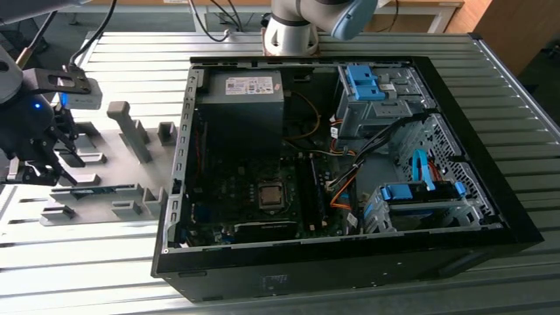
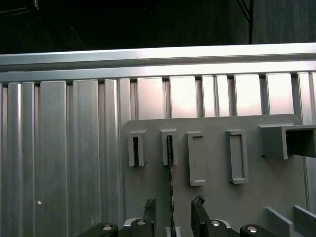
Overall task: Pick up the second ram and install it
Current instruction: 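Pick up the second ram and move it above second insertion slot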
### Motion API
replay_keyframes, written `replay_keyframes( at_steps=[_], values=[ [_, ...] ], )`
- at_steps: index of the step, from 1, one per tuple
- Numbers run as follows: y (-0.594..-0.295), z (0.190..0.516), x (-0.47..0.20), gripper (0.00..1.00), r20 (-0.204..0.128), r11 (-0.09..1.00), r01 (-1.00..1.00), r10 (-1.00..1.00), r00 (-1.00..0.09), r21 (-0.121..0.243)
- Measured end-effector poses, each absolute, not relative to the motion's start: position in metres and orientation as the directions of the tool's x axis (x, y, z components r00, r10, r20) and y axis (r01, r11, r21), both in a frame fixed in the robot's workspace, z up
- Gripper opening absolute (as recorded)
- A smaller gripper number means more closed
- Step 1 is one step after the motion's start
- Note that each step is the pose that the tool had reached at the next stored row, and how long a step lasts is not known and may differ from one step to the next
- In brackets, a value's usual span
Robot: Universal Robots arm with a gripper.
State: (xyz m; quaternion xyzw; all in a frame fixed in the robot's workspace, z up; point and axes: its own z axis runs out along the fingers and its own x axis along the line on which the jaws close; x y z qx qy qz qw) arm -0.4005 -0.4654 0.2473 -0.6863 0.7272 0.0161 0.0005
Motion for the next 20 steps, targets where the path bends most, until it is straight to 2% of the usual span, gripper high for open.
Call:
replay_keyframes(
  at_steps=[20],
  values=[
    [-0.4655,0.2390,-0.4004,0.42,-0.023,0.058,-0.998,-0.998,-0.058,0.023]
  ],
)
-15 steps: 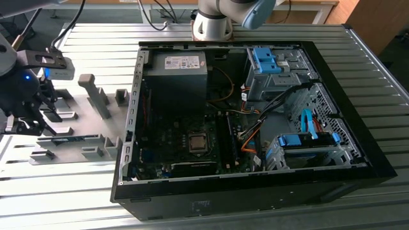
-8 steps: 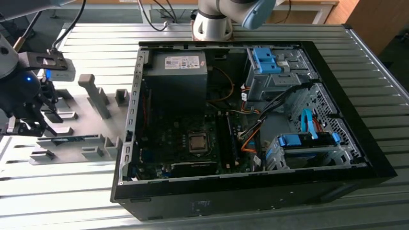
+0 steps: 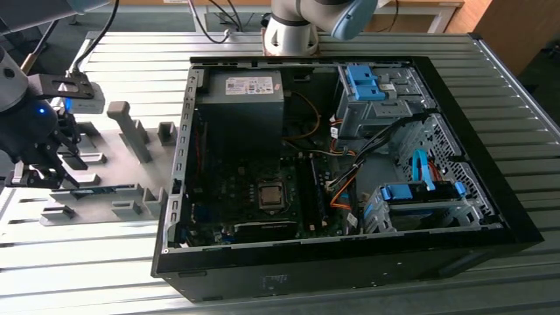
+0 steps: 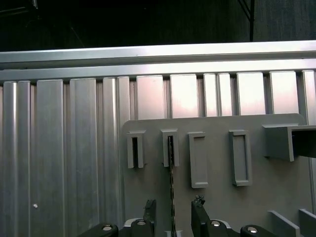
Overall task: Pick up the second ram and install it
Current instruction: 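Pick up the second ram and move it above second insertion slot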
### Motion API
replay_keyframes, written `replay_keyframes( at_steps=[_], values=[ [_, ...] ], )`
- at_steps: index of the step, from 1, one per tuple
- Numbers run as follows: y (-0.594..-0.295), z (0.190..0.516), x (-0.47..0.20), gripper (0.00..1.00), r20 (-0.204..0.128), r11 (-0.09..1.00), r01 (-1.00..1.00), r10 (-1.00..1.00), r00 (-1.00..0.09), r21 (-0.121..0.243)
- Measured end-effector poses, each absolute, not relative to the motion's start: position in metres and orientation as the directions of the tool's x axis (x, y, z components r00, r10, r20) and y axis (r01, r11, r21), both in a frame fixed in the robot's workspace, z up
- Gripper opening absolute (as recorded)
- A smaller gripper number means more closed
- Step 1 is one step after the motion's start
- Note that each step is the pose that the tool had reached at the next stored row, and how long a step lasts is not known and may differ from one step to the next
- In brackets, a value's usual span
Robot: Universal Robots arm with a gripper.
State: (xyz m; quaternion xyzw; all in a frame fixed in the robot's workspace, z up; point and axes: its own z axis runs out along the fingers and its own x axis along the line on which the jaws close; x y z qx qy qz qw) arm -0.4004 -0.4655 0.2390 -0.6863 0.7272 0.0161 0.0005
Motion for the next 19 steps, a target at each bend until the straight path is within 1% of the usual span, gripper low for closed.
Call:
replay_keyframes(
  at_steps=[19],
  values=[
    [-0.4655,0.2343,-0.4004,0.42,-0.023,0.058,-0.998,-0.998,-0.058,0.023]
  ],
)
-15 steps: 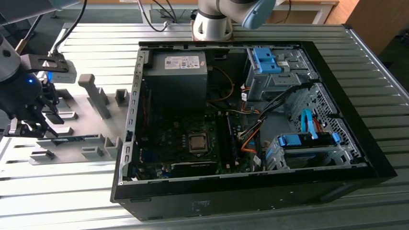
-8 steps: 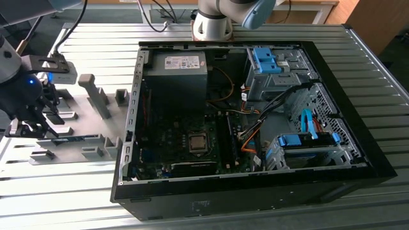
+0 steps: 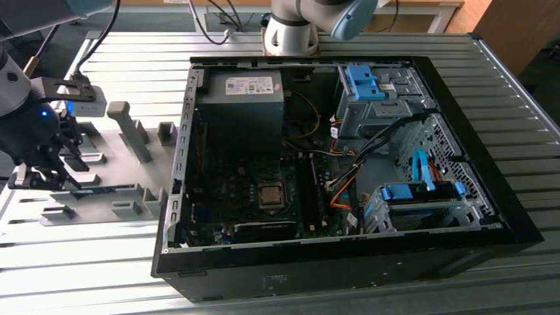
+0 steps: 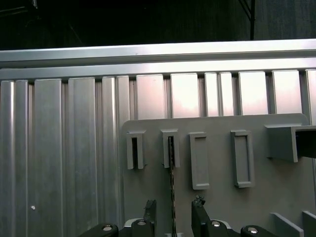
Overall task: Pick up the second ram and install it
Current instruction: 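Pick up the second ram and move it above second insertion slot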
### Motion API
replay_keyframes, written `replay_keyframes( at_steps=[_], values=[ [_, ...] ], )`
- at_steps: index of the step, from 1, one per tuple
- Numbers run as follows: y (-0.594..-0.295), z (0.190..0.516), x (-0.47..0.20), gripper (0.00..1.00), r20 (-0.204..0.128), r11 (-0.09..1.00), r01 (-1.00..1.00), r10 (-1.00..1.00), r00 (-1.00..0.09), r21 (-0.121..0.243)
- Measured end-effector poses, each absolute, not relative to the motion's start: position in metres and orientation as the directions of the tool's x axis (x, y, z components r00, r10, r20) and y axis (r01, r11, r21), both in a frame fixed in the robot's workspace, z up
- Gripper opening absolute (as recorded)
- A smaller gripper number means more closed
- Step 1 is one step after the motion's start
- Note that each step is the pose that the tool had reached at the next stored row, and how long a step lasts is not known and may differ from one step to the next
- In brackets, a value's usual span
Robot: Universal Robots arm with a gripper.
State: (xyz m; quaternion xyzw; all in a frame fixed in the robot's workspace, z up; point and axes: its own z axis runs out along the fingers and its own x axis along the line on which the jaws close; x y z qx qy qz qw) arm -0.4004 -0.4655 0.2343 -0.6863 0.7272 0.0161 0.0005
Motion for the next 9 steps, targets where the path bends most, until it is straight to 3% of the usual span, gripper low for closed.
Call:
replay_keyframes(
  at_steps=[9],
  values=[
    [-0.4656,0.2295,-0.4005,0.42,-0.023,0.058,-0.998,-0.998,-0.058,0.023]
  ],
)
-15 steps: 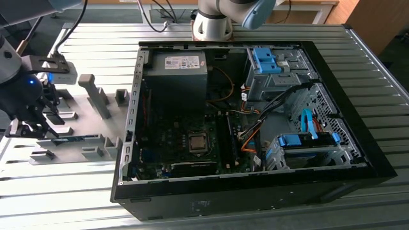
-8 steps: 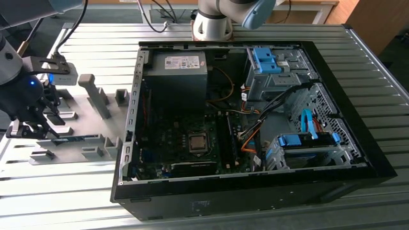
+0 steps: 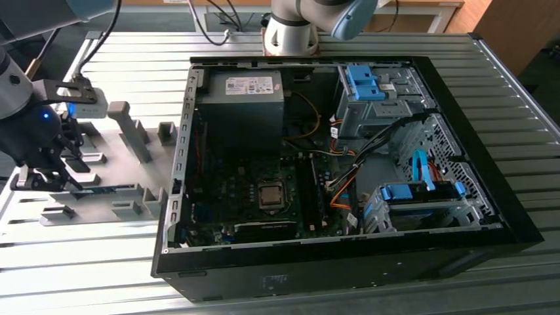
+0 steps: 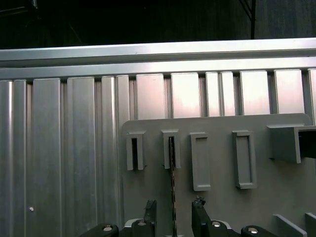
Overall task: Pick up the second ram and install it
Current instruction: 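Pick up the second ram and move it above second insertion slot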
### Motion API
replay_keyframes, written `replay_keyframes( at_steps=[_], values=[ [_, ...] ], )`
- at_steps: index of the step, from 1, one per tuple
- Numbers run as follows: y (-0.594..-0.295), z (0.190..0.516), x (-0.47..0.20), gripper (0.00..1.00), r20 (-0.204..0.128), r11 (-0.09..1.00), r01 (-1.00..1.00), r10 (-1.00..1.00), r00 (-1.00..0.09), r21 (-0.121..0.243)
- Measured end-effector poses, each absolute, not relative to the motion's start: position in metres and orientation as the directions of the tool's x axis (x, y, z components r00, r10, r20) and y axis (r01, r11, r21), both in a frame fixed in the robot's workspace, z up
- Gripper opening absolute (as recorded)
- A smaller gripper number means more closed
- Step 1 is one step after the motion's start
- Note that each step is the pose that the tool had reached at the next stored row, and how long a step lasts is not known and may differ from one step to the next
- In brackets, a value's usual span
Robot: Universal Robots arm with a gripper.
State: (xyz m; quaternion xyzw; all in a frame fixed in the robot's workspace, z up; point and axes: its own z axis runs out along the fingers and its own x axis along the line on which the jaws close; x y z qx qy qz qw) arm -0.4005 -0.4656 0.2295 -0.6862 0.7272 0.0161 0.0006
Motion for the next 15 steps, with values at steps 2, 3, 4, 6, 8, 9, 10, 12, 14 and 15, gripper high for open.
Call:
replay_keyframes(
  at_steps=[2,3,4,6,8,9,10,12,14,15],
  values=[
    [-0.466,0.227,-0.400,0.42,-0.023,0.058,-0.998,-0.998,-0.058,0.023],
    [-0.466,0.225,-0.400,0.42,-0.023,0.058,-0.998,-0.998,-0.058,0.023],
    [-0.466,0.224,-0.400,0.42,-0.023,0.058,-0.998,-0.998,-0.058,0.023],
    [-0.466,0.221,-0.400,0.42,-0.023,0.058,-0.998,-0.998,-0.058,0.023],
    [-0.466,0.218,-0.400,0.42,-0.023,0.058,-0.998,-0.998,-0.058,0.023],
    [-0.466,0.216,-0.400,0.42,-0.023,0.058,-0.998,-0.998,-0.058,0.023],
    [-0.466,0.215,-0.400,0.42,-0.023,0.058,-0.998,-0.998,-0.058,0.022],
    [-0.466,0.213,-0.400,0.42,-0.023,0.058,-0.998,-0.998,-0.058,0.022],
    [-0.466,0.211,-0.400,0.42,-0.023,0.058,-0.998,-0.998,-0.058,0.023],
    [-0.466,0.211,-0.400,0.42,-0.023,0.058,-0.998,-0.998,-0.058,0.023]
  ],
)
